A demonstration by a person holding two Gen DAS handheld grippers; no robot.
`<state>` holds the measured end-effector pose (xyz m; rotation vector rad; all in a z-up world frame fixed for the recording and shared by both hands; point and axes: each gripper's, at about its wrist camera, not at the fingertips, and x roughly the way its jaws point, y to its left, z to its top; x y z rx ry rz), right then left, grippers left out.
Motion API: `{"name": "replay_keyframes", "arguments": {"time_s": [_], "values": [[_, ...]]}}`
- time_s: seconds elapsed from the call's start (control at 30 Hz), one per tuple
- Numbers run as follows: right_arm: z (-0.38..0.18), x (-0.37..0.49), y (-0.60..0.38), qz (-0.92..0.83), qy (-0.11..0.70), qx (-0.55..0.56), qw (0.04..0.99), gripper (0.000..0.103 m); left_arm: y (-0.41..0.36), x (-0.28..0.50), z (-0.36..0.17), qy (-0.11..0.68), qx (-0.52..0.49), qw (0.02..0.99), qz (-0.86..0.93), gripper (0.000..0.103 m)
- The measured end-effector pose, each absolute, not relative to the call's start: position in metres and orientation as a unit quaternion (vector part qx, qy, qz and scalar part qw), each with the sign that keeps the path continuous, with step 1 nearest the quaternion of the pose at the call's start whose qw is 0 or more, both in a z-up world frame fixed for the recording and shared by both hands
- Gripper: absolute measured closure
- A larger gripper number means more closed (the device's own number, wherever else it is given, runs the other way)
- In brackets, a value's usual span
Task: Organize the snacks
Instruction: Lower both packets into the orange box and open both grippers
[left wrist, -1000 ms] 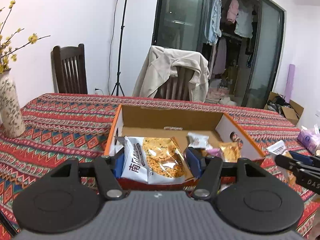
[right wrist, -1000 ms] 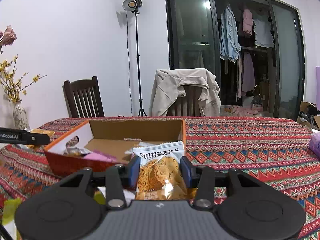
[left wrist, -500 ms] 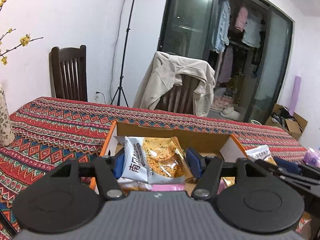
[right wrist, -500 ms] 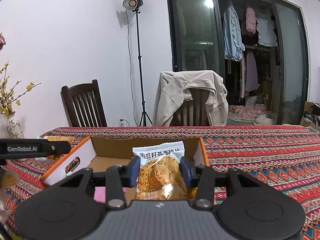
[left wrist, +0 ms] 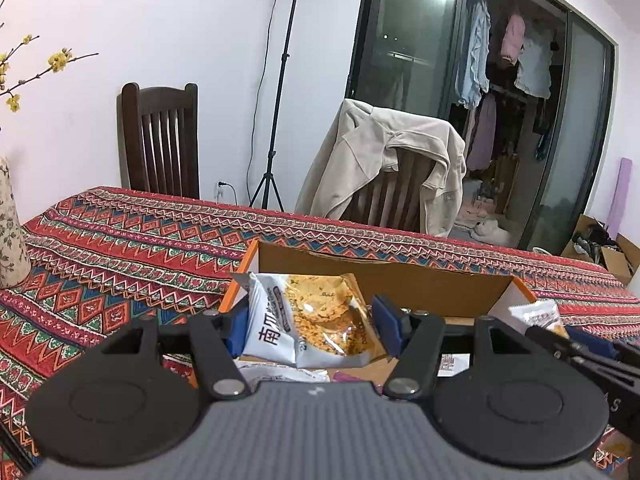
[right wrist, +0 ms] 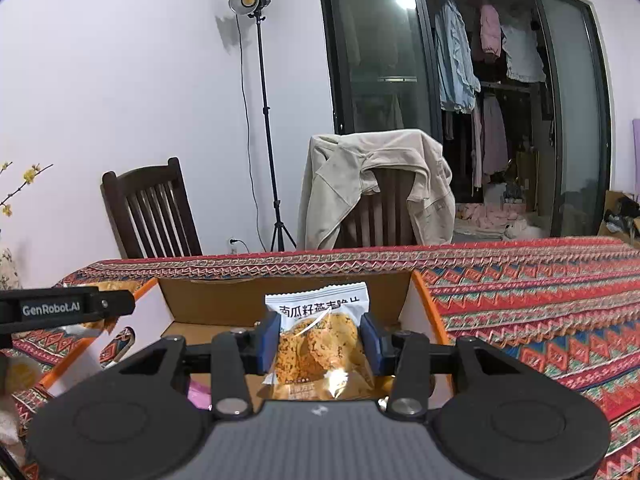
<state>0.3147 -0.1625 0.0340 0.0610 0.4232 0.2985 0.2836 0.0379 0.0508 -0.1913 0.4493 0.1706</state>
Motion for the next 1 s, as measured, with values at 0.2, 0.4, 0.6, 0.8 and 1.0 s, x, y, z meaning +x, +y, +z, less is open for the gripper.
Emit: {"name": "replay_keyframes", "arguments": {"time_s": [0.2, 0.4, 0.6, 0.8, 1.0], "values": [[0.023, 0.322, -0.164, 0.151, 0.222, 0.029, 0.963, 0.06, 0.036, 0.286, 0.045, 0.226, -0.086, 0.966, 0.086, 0.04], [0.022, 0.322, -0.165, 0.155, 0.224, 0.028, 0.962, 0.058, 0.033, 0.285, 0.041, 0.229, -0.08, 0.967, 0.08, 0.035], [0.022, 0.319, -0.167, 0.152, 0.221, 0.028, 0.963, 0.015, 0.035, 0.278, 0.045, 0.211, -0.089, 0.97, 0.078, 0.006], [0.024, 0.316, -0.175, 0.148, 0.216, 0.041, 0.964, 0.0, 0.034, 0.272, 0.051, 0.198, -0.092, 0.972, 0.085, 0.0], [0.034, 0.308, -0.181, 0.15, 0.21, 0.045, 0.965, 0.0, 0.032, 0.256, 0.067, 0.183, -0.096, 0.975, 0.082, 0.0]]}}
